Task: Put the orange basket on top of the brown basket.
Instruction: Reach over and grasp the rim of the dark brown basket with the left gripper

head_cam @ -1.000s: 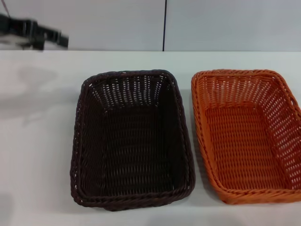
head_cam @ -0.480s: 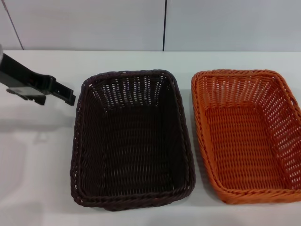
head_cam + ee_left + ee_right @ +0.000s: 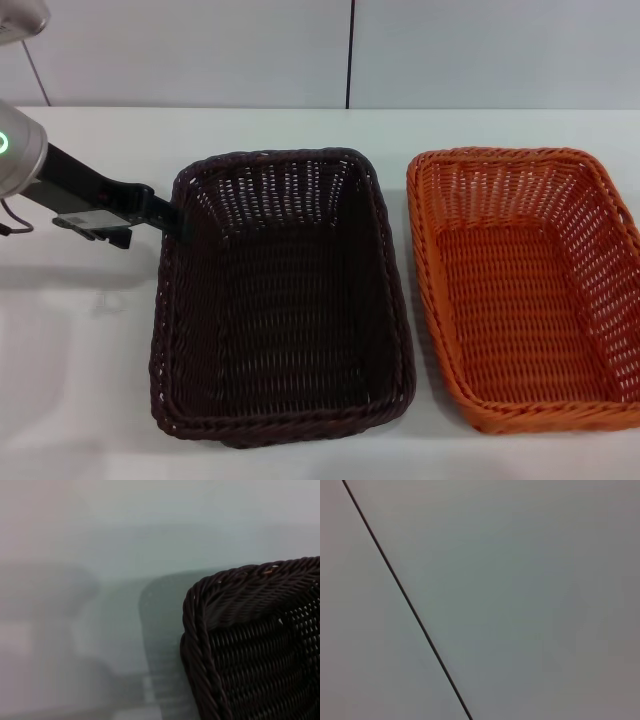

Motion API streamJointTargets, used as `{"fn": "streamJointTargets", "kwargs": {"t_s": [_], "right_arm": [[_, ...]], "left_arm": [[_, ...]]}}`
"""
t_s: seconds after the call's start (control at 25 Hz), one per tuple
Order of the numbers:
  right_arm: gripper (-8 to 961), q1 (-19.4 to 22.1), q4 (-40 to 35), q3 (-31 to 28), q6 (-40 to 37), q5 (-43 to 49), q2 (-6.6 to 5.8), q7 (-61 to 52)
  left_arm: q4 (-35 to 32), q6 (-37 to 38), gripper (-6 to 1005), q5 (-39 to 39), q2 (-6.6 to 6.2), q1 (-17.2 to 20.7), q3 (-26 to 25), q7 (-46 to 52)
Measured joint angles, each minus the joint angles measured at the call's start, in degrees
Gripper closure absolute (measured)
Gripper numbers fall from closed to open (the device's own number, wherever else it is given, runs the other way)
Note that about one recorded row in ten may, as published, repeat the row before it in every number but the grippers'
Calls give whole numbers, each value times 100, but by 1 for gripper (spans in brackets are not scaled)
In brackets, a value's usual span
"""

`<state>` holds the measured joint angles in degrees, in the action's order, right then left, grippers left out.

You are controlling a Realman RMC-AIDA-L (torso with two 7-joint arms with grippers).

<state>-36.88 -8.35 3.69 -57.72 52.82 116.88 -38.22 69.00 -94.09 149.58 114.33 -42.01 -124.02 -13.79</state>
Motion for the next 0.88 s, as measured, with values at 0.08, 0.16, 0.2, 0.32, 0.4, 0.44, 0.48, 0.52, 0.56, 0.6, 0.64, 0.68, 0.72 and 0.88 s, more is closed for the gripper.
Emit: {"fn": "streamJointTargets", "kwargs": {"t_s": [0.08,0.16,0.2,0.32,0.4,0.44,0.48,0.52,0.56,0.6,0.64,0.68,0.72,0.88], "right_arm": [[262,12,20,-10,6,0,0,0],[262,17,60,-23,3,0,0,0],[262,17,60,-23,3,0,0,0],[262,24,84,-63,-6,0,6,0],[262,25,85,-82,-3,0,11,0],[262,25,86,-94,-3,0,12,0],[262,25,86,-94,-3,0,12,0],[262,24,86,-107,-2,0,13,0],[262,21,87,-127,4,0,14,0],[262,21,87,-127,4,0,14,0],[262,18,89,-134,6,0,15,0],[262,16,89,-134,6,0,16,0],[262,12,89,-134,6,0,18,0],[263,0,89,-132,12,0,25,0]], "left_arm": [[-22,104,140,4,47,11,0,1],[-40,188,140,6,91,20,0,-3],[-40,188,140,6,91,20,0,-3],[-119,259,140,11,124,19,0,-48],[-129,281,139,11,124,18,4,-52],[-143,297,139,11,124,20,14,-56],[-169,313,139,11,124,22,24,-66],[-169,313,139,11,124,22,24,-66],[-301,390,139,11,131,22,54,-114],[-301,390,139,11,131,22,54,-114],[-403,461,139,11,137,20,71,-137],[-403,461,140,11,137,20,71,-137],[-493,520,141,6,147,17,74,-165],[-711,679,145,-8,183,2,74,-240]]}}
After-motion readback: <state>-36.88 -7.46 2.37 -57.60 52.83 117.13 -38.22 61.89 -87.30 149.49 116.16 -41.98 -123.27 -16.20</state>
